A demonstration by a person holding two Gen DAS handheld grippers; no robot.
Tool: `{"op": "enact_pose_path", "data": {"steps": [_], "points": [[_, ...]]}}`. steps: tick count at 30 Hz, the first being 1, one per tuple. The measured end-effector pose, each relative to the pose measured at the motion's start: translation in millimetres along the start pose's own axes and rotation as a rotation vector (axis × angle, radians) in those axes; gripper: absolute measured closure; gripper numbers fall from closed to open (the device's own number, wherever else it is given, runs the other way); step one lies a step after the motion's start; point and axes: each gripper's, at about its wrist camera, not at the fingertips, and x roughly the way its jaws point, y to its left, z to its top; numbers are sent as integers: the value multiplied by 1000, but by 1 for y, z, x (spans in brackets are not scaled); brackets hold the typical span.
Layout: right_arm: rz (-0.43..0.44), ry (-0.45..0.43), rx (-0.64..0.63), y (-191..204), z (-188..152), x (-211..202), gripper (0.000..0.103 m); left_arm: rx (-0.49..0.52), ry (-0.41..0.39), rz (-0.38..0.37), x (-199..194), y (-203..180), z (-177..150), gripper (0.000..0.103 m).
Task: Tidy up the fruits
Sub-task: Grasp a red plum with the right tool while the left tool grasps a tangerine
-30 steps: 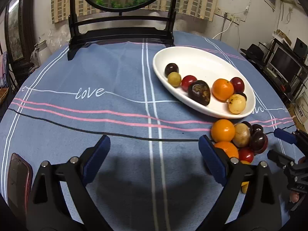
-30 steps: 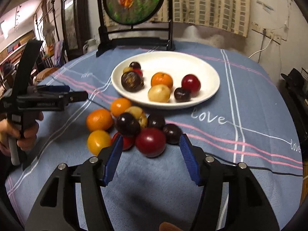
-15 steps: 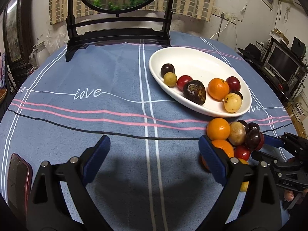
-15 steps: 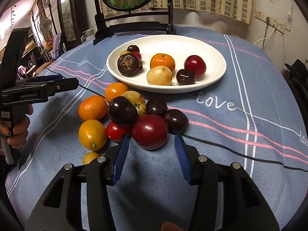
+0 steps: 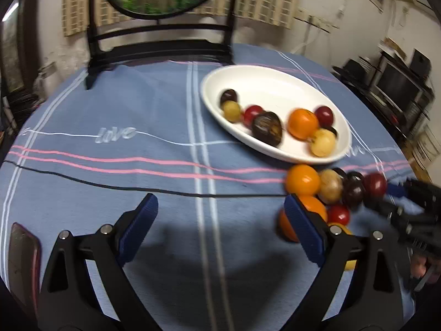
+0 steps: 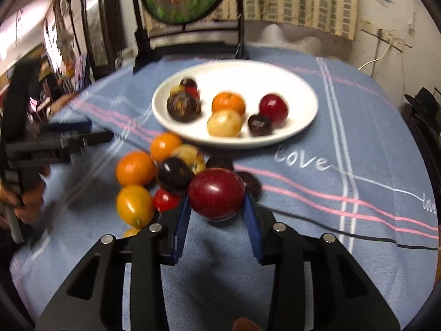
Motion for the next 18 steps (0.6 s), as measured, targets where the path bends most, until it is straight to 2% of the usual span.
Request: {"op": "enact_pose_path", "data": {"steps": [6,9,12,16,18], "points": [[10,12,40,-6,-2,0,65,17,72,-147,8,-18,-4,14],[17,9,33,-4,-2,-2,65,-13,97,-181,12,-22,-3,16],[18,9,32,-3,-2,-3,64,-46,135,-227,19,-27,-4,26],[17,8,37,-3,-2,-4,65,-56,177,-240,29,-38,-5,42],[19,6,36,-3,-2,-5,65,-73,186,-245,33,-39,-4,45]]}}
